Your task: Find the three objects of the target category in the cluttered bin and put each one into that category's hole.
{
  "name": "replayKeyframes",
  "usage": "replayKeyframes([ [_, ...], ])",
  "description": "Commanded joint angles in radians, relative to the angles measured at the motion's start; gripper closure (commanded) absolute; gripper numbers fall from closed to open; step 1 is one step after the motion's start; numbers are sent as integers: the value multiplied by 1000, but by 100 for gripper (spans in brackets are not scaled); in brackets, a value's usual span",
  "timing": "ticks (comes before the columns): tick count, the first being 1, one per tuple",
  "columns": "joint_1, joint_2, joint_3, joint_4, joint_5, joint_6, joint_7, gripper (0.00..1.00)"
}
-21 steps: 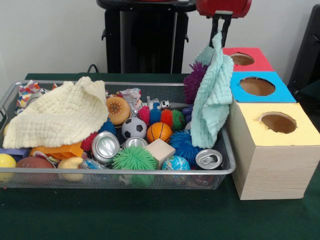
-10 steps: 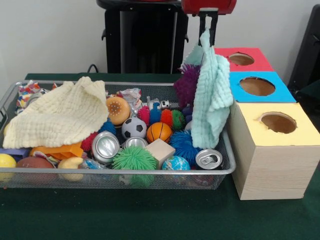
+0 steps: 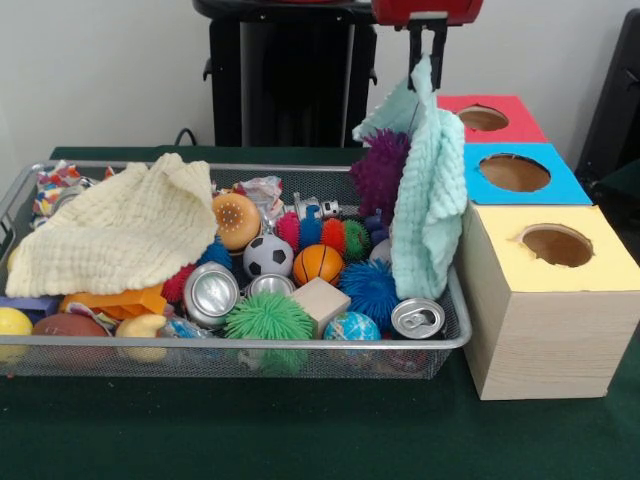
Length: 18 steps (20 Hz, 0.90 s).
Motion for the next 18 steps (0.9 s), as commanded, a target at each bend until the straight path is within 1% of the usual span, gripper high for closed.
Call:
replayKeyframes([
  [1,-43,-19,104,46,-26,11,-11,100],
  [6,-51,-23,107,25,-45,30,-18,100],
  [9,-77,-17,126,26,-35,30,-29,100],
  [11,-84,-14,127,23,-27,41,-17,100],
  [12,-88,-14,131,20,-33,46,-10,0],
  [14,-98,-15,142,28,-26,35,-18,0],
  [15,-98,-10,146,16,-28,38,-17,0],
  [18,-113,-3,168,7,-27,61,-35,0],
])
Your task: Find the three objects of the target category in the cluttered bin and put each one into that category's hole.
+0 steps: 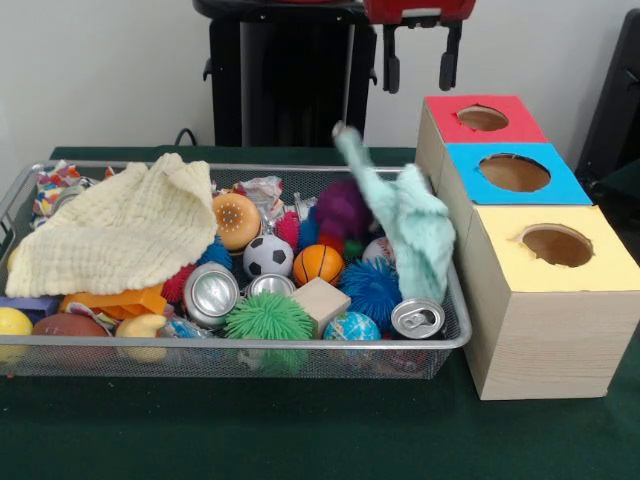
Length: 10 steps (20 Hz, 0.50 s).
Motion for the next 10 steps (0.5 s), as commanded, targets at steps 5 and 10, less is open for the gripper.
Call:
replayKeyframes([
  [5,-53,6,117,0,-21,57,-23,0],
  [10,-19,1,75,-37,-44,79,30,0],
])
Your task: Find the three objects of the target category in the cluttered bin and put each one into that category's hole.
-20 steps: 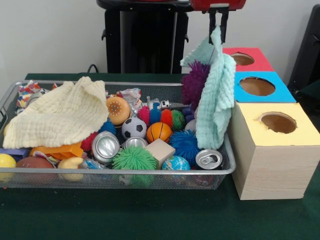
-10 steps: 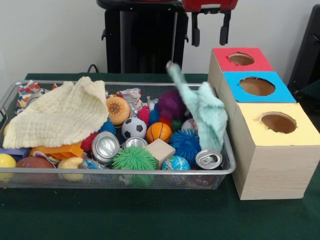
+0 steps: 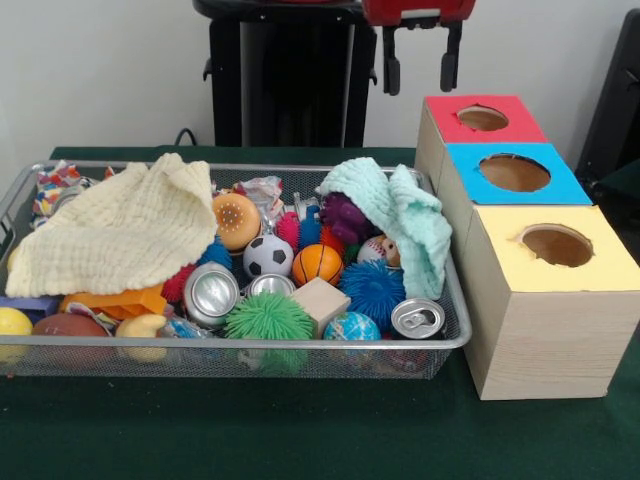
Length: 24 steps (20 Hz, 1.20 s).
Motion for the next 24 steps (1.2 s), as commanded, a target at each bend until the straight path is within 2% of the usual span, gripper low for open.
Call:
replayKeyframes([
  [1,8,4,43,-47,-47,90,32,0],
  [4,27,25,26,-96,-74,128,30,0],
  [13,-22,218,78,-222,-87,129,-33,0],
  [24,-31,322,103,-383,-131,173,-70,0],
])
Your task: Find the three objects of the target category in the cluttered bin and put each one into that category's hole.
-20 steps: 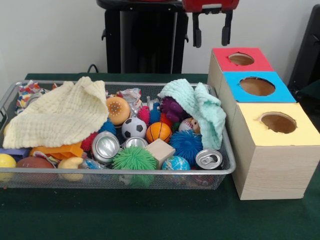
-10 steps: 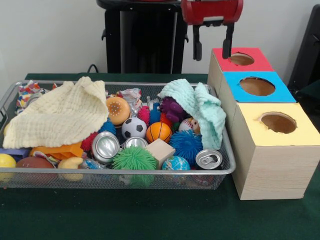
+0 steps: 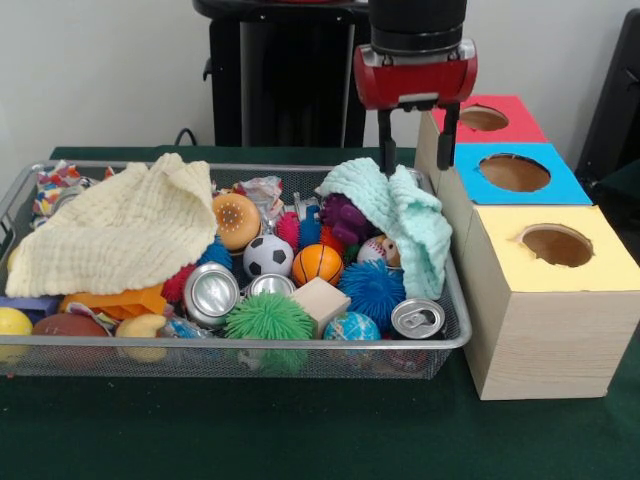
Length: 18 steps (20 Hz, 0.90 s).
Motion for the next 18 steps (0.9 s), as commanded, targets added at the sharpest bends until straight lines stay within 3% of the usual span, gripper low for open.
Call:
replayKeyframes([
  [1,-29,109,86,-163,-49,158,-72,0],
  [6,-38,87,97,-141,-54,145,-69,0],
  [12,-49,101,123,-167,-62,133,-71,0],
  [18,-50,75,129,-240,-57,250,-91,0],
])
